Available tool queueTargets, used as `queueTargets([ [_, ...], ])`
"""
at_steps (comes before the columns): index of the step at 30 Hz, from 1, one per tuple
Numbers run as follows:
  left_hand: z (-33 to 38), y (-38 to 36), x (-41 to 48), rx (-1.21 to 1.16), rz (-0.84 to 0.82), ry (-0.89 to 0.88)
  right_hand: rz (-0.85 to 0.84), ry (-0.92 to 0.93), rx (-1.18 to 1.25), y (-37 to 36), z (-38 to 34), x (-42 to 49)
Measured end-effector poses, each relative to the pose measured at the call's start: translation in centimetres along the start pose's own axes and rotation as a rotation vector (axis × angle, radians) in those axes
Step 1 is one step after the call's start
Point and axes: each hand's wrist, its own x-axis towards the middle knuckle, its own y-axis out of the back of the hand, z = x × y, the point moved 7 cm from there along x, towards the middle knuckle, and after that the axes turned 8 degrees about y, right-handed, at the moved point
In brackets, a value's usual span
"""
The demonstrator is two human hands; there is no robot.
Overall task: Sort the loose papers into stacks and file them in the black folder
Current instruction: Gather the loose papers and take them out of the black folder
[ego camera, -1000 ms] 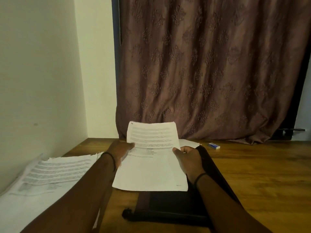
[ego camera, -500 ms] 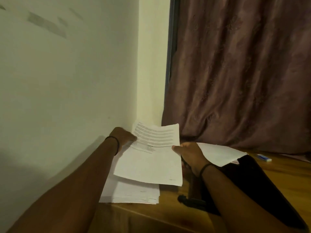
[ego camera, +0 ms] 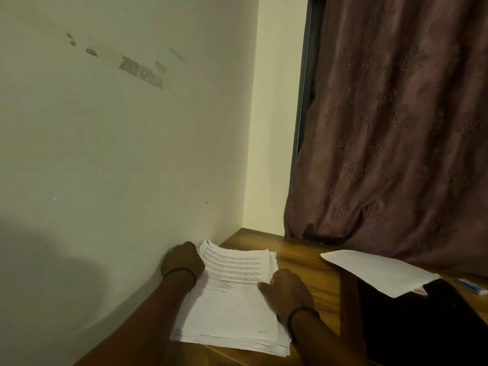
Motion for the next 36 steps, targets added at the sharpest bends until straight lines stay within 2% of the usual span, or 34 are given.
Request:
queueTargets([
  [4, 0.8, -0.2, 0.0, 0.080, 0.077, -0.031, 0.023, 0.017, -0.041, 0.6, 0.8, 0.4],
  [7, 2.6, 0.5, -0.4, 0.050, 0.168, -0.082, 0.066, 0.034, -0.041, 1.8, 1.1, 0.7],
  [12, 8.6, 0.2, -2.2, -0.029, 0.177, -0.270, 0.108, 0.060, -0.087, 5.7, 2.9, 1.4],
  [18, 16.5, -4.7, -7.4, -0.167, 0.008, -0.458, 0.291, 0.057, -0.312, 11.9, 9.1, 0.3],
  [21, 20.1, -7.1, -10.7, -0.231, -0.068, -0.538, 0.321, 0.021, -0.417, 14.0, 12.8, -0.5],
  [25, 25.6, -9.2, -15.2, -0.241, -0.064, -0.740, 0.249, -0.060, -0.411, 14.7, 17.3, -0.8],
  [29, 30.2, -12.1, -17.4, -0.216, -0.246, -0.855, 0.095, -0.186, -0.363, 14.0, 19.8, -0.5],
  [34, 32.8, -16.1, -17.2, -0.055, -0.443, -0.906, 0.133, -0.166, -0.330, 14.6, 20.3, -0.4],
  [36, 33.0, -17.0, -17.4, -0.078, -0.497, -0.909, 0.154, -0.185, -0.269, 14.8, 20.7, -0.4],
])
